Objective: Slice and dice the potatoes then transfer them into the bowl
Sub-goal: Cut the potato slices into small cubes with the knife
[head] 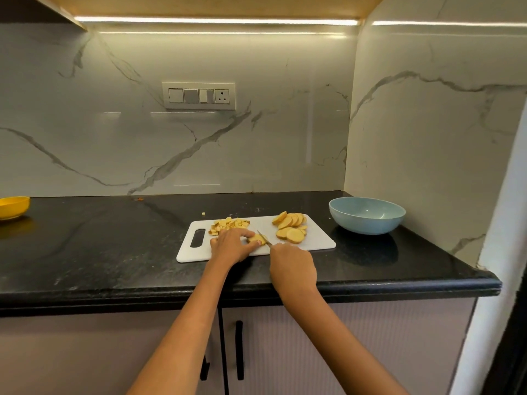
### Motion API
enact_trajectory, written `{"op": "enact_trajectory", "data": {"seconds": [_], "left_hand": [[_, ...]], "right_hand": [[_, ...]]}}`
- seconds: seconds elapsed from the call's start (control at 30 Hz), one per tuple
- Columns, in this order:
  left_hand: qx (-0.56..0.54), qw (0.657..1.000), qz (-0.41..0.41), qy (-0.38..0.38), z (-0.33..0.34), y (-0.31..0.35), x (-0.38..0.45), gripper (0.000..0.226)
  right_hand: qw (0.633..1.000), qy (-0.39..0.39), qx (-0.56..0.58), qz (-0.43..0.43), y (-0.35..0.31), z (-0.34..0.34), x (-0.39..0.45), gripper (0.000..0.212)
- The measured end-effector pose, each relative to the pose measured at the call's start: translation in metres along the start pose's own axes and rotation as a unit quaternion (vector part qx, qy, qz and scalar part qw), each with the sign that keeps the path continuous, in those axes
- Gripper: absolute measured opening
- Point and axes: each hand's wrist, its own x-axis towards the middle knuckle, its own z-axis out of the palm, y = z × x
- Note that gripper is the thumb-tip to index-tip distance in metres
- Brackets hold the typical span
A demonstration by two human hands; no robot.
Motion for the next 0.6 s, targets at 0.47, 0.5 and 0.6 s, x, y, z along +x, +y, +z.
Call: {"op": "enact_trajectory", "data": {"seconds": [0.47,0.5,0.6], "left_hand": [[-0.031,0.999,0.008,0.025,0.003,-0.005,-0.001,0.030],[-0.034,0.999,0.008,0.027,0.003,-0.005,-0.001,0.028],[-0.036,0.999,0.006,0.036,0.004,-0.005,-0.001,0.025]], "right_hand": [[0.997,0.019,0.053,0.052,0.002,0.008,0.008,0.024],[0.997,0.016,0.053,0.047,0.001,0.008,0.009,0.024],[0.998,0.008,0.047,0.035,-0.001,0.006,0.010,0.024]]}}
